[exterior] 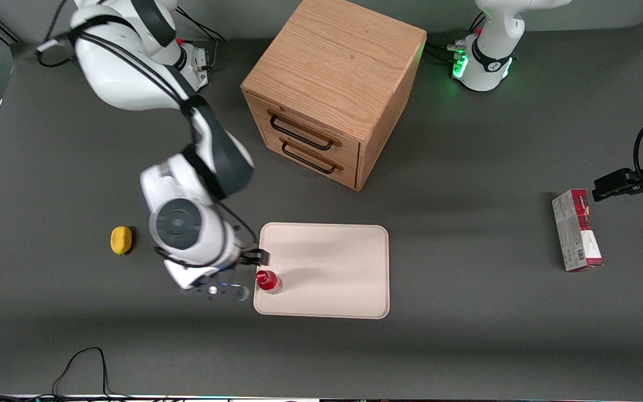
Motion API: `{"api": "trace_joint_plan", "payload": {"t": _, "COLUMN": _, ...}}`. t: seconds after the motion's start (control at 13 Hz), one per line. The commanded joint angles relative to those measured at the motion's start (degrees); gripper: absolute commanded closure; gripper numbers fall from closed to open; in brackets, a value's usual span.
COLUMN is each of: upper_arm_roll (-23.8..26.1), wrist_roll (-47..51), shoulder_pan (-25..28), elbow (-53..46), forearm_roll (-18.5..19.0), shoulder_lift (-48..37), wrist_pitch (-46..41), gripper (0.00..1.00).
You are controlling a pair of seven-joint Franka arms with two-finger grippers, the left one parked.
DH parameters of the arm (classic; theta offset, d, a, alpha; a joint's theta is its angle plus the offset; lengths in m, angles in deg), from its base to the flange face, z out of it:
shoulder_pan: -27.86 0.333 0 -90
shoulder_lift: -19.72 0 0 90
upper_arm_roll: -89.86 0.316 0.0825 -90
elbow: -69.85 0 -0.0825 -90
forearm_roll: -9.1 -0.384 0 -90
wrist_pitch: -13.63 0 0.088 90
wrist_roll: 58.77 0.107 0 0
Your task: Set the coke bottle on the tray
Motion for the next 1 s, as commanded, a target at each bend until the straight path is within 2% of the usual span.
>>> {"api": "trace_joint_plan", "payload": {"t": 0.0, "upper_arm_roll": 0.29, "wrist_roll": -9.37, "shoulder_pan": -6.95, "elbow": 20.11, "forearm_roll": -3.3, "shoulder_lift": -16.22, "wrist_pitch": 0.79, "gripper": 0.0}}
{"api": "trace_joint_plan", "payload": {"t": 0.08, "upper_arm_roll": 0.11, "wrist_roll": -12.71, "shoulder_pan": -8.89, "elbow": 24.6, "forearm_roll": -4.61, "shoulder_lift": -20.27, "wrist_pitch": 0.79, "gripper": 0.0}}
{"api": "trace_joint_plan", "payload": {"t": 0.38, "upper_arm_roll": -0.41, "wrist_roll": -20.81, "shoulder_pan": -14.0, "elbow": 40.08, "forearm_roll": -5.76, "shoulder_lift": -34.43, "wrist_pitch": 2.1, "gripper": 0.0}}
{"api": "trace_joint_plan", "payload": {"t": 0.54, "upper_arm_roll": -2.95, "wrist_roll": -22.05, "shoulder_pan": -14.01, "elbow": 46.5, "forearm_roll": -9.36, "shoulder_lift": -40.49, "wrist_pitch": 4.21, "gripper": 0.0}}
{"api": "trace_joint_plan", "payload": {"t": 0.77, "upper_arm_roll": -6.47, "wrist_roll": -25.48, "shoulder_pan": -14.0, "elbow": 53.54, "forearm_roll": -9.72, "shoulder_lift": -48.32, "wrist_pitch": 3.87, "gripper": 0.0}}
{"api": "trace_joint_plan", "payload": {"t": 0.92, "upper_arm_roll": -8.49, "wrist_roll": -26.8, "shoulder_pan": -12.7, "elbow": 54.26, "forearm_roll": -9.9, "shoulder_lift": -49.4, "wrist_pitch": 3.6, "gripper": 0.0}}
